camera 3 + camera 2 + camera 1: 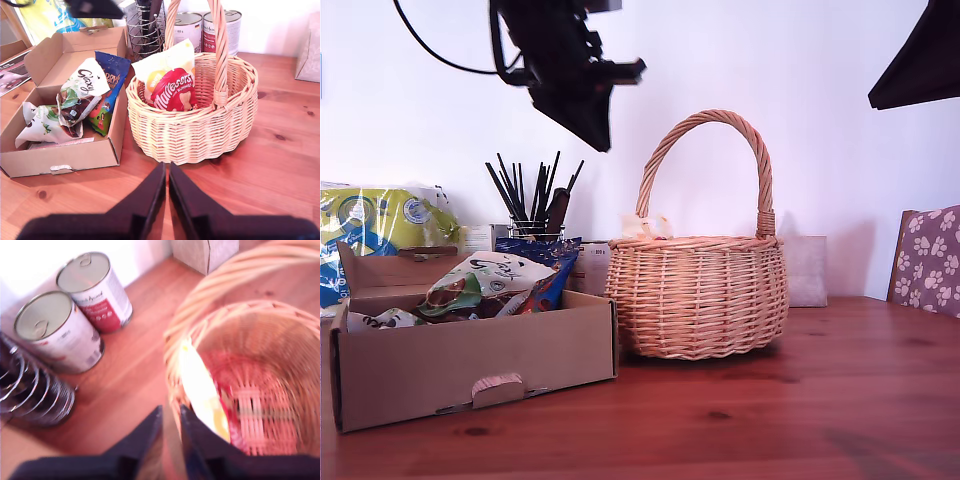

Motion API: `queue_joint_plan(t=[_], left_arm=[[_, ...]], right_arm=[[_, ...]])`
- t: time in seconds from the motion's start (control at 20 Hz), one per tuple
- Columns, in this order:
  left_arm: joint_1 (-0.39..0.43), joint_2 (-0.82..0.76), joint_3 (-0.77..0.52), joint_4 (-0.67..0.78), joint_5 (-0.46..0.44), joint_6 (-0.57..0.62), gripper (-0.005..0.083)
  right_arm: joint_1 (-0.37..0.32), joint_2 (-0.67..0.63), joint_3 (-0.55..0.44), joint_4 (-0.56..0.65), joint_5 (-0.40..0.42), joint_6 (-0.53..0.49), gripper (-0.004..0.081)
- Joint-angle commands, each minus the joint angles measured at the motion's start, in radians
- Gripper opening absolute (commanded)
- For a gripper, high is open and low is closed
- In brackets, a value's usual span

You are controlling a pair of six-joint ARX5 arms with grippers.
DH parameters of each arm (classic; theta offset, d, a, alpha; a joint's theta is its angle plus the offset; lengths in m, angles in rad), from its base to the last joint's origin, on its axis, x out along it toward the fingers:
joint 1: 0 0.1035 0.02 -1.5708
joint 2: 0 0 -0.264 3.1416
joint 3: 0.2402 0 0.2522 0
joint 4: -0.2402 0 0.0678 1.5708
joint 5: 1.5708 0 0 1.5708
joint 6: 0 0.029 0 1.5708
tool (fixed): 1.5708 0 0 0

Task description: Move the bags of Easter eggs from the cardboard box on the left into the woven basket on the right side.

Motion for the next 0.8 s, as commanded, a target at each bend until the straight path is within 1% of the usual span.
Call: queue_joint_plan(t=[0.0, 0.25, 0.4, 0.5, 0.65, 0.75], left_arm=[[0.017, -0.03, -0.01, -0.025, 0.024, 0.004, -0.0024], [0.12, -0.124, -0.106, -0.013, 0.183, 0.01, -0.0024], [0.19, -0.209, -0.223, 0.044, 0.285, 0.035, -0.0024], [0.24, -0.274, -0.319, 0.094, 0.312, 0.042, -0.0024], [0.309, -0.368, -0.468, 0.151, 0.323, 0.041, -0.0024], [0.357, -0.426, -0.546, 0.165, 0.326, 0.042, -0.0024]], right_arm=[[0.003, -0.002, 0.0, 0.009, 0.002, 0.002, -0.0012], [0.002, -0.002, 0.0, 0.022, 0.002, 0.004, -0.0012], [0.003, -0.002, 0.0, 0.042, 0.002, 0.004, -0.0012], [0.003, -0.002, 0.0, 0.065, 0.002, 0.004, -0.0012], [0.003, -0.002, 0.0, 0.064, -0.002, 0.004, -0.0012], [0.003, -0.002, 0.0, 0.058, -0.033, 0.004, -0.0012]])
